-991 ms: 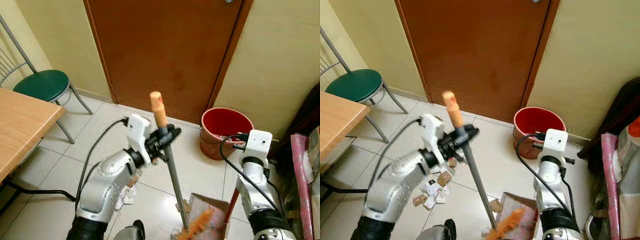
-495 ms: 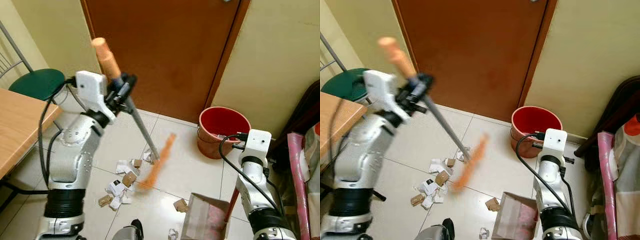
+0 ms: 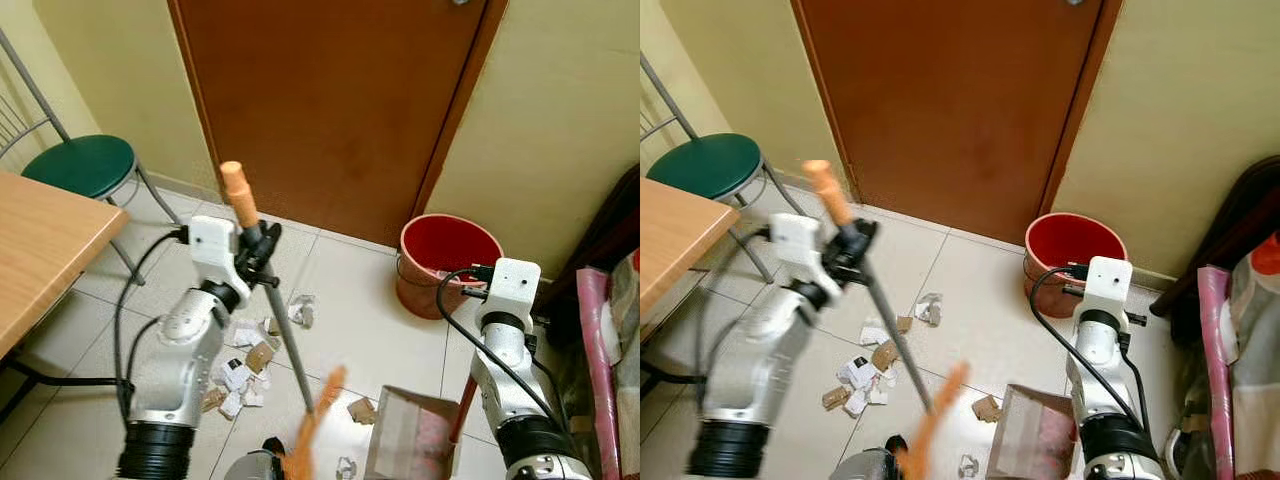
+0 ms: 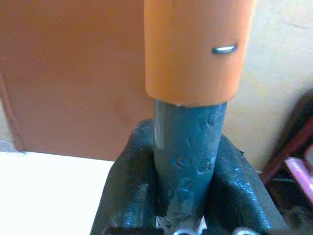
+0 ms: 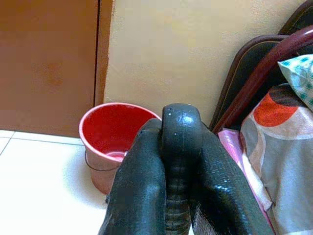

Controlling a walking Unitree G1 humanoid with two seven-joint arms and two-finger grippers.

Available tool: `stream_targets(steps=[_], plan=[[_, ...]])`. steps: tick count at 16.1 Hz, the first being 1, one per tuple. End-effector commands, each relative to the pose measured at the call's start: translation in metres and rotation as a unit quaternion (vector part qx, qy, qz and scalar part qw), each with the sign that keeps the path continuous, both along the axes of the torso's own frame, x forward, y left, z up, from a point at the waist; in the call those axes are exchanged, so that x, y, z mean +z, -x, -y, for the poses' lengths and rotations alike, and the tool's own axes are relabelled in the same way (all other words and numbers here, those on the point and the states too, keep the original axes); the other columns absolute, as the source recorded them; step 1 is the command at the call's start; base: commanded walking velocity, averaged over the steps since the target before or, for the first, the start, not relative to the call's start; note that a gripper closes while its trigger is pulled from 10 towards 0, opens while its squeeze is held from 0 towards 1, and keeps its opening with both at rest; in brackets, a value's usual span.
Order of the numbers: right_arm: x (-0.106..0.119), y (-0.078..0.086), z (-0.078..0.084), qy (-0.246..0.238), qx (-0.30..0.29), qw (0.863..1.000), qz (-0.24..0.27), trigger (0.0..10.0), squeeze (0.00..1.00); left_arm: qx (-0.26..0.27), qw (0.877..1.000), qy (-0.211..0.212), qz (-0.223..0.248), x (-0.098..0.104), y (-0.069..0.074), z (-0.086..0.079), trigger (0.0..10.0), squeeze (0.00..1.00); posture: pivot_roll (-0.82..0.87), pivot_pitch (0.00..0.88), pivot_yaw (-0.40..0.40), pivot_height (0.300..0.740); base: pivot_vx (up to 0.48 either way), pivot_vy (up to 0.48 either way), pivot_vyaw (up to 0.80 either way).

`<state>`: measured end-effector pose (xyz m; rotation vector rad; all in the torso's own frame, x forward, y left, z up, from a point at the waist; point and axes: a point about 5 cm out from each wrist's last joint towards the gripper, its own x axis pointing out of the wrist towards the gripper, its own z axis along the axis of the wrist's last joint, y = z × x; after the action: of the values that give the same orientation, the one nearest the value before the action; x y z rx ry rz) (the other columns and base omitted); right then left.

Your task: Sweep floor

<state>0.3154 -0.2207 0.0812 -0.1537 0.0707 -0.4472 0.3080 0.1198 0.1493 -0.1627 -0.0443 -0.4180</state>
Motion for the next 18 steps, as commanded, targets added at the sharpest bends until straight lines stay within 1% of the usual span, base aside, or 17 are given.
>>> stream_targets(steps=[1,3,4,7,9,10,11,12,13,14,16,17,18], plan=[[0.000,0.001,-0.001,-0.003,0.004,1.000,0.002,10.0,0.00,-0.004,0.999,0.005,0.039,0.015,-0.003,0.004,10.0,0.00,0.04,0.181,0.012,0.740,0.000,0.000,0.00],[-0.002,0.002,-0.004,-0.008,0.008,1.000,0.002,10.0,0.00,-0.021,0.999,0.023,0.043,0.019,-0.004,0.018,10.0,0.00,0.04,0.183,0.011,0.740,0.000,0.000,0.00],[-0.003,0.002,-0.006,-0.016,0.011,1.000,0.001,10.0,0.00,-0.031,0.997,0.047,0.056,0.029,-0.005,0.029,10.0,0.00,0.04,0.185,0.010,0.740,0.000,0.000,0.00],[-0.002,0.002,-0.010,-0.019,0.018,1.000,0.003,10.0,0.00,-0.033,0.991,0.099,0.078,0.046,-0.008,0.037,10.0,0.00,0.03,0.189,0.005,0.740,0.000,0.000,0.00],[-0.003,0.002,-0.010,-0.019,0.020,1.000,0.001,10.0,0.00,-0.027,0.990,0.115,0.080,0.050,-0.011,0.034,10.0,0.00,0.03,0.190,0.003,0.740,0.000,0.000,0.00],[-0.003,0.002,-0.010,-0.019,0.020,1.000,0.000,10.0,0.00,-0.017,0.989,0.121,0.081,0.051,-0.013,0.029,10.0,0.00,0.03,0.190,0.004,0.740,0.000,0.000,0.00],[-0.003,0.002,-0.010,-0.019,0.020,1.000,0.000,10.0,0.00,-0.005,0.988,0.137,0.075,0.052,-0.015,0.024,10.0,0.00,0.03,0.190,0.004,0.740,0.000,0.000,0.00],[-0.004,0.002,-0.009,-0.019,0.019,1.000,-0.001,10.0,0.00,0.018,0.987,0.142,0.078,0.054,-0.018,0.012,10.0,0.00,0.03,0.190,0.003,0.740,0.000,0.000,0.00],[-0.004,0.002,-0.008,-0.018,0.018,1.000,-0.002,10.0,0.00,0.030,0.986,0.138,0.083,0.056,-0.020,0.005,10.0,0.00,0.03,0.188,0.003,0.740,0.000,0.000,0.00],[-0.004,0.003,-0.007,-0.017,0.016,1.000,-0.003,10.0,0.00,0.044,0.986,0.128,0.095,0.061,-0.022,-0.005,10.0,0.00,0.04,0.187,0.004,0.740,0.000,0.000,0.00],[-0.004,0.003,-0.004,-0.016,0.013,1.000,-0.005,10.0,0.00,0.065,0.987,0.083,0.118,0.068,-0.027,-0.026,10.0,0.00,0.04,0.185,0.006,0.740,0.000,0.000,0.00],[-0.005,0.003,-0.004,-0.016,0.012,1.000,-0.006,10.0,0.00,0.075,0.990,0.053,0.110,0.063,-0.028,-0.037,10.0,0.00,0.05,0.185,0.007,0.740,0.000,0.000,0.00],[-0.005,0.002,-0.004,-0.016,0.012,1.000,-0.005,10.0,0.00,0.076,0.991,0.041,0.099,0.055,-0.027,-0.043,10.0,0.00,0.05,0.183,0.009,0.740,0.000,0.000,0.00]])
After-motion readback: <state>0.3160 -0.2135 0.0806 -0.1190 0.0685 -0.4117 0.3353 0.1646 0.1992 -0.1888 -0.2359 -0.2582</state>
